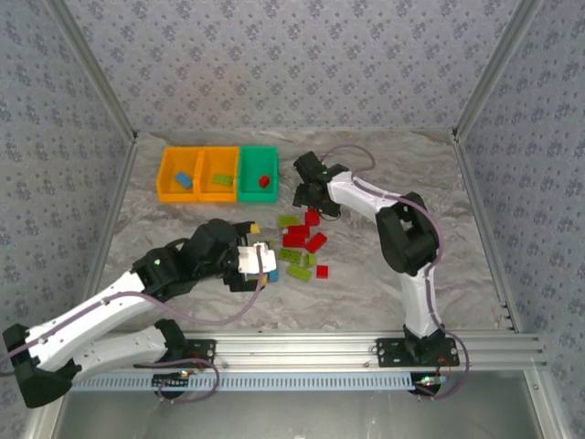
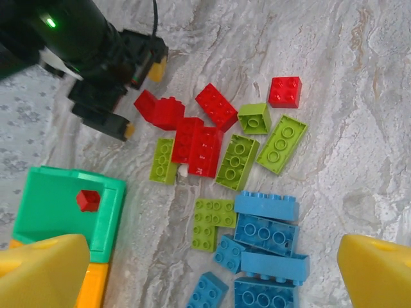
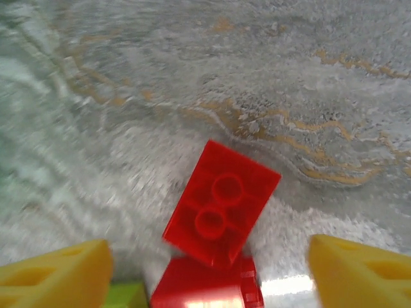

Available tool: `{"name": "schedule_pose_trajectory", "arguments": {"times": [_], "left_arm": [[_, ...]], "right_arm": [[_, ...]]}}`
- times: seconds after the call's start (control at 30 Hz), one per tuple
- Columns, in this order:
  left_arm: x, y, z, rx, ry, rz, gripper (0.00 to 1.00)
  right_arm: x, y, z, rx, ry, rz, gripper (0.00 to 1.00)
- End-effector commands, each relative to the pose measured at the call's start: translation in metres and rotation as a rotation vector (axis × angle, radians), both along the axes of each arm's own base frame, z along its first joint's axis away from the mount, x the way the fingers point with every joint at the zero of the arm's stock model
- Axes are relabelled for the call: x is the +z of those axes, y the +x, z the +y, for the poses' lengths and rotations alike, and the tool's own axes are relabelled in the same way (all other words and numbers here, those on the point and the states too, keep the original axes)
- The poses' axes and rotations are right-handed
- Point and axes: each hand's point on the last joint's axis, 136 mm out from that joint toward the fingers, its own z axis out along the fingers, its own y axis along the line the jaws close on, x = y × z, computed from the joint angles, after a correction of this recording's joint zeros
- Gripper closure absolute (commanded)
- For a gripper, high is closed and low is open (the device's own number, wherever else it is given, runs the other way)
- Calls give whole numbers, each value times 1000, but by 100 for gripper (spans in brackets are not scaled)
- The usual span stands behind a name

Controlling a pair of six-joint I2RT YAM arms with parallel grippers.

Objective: Sort the legos into containers by color

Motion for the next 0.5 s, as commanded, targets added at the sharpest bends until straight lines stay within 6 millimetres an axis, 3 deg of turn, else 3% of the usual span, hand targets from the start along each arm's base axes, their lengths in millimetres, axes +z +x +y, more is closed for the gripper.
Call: {"name": "schedule_pose_trajectory", "arguments": {"times": [0.0,0.1,0.23,0.37,0.47], "left_arm": [[-5,-1,3,-31,30,-45,1],[-6,-2,0,-41,23,-36,1],[-5,-3,-2,-47,8,-36,1],[1,0,-3,-36,-15,-58,1],[22,12,-1,55,-112,-79,1]], "right_arm": [[-14,8,-9,-17,-36,39,37],[-21,9,-8,2,-20,55,52],[-10,5,-16,16,-24,53,62],[37,-1,-20,66,-20,-45,70],[89,-14,-3,224,-31,-169,72]]}}
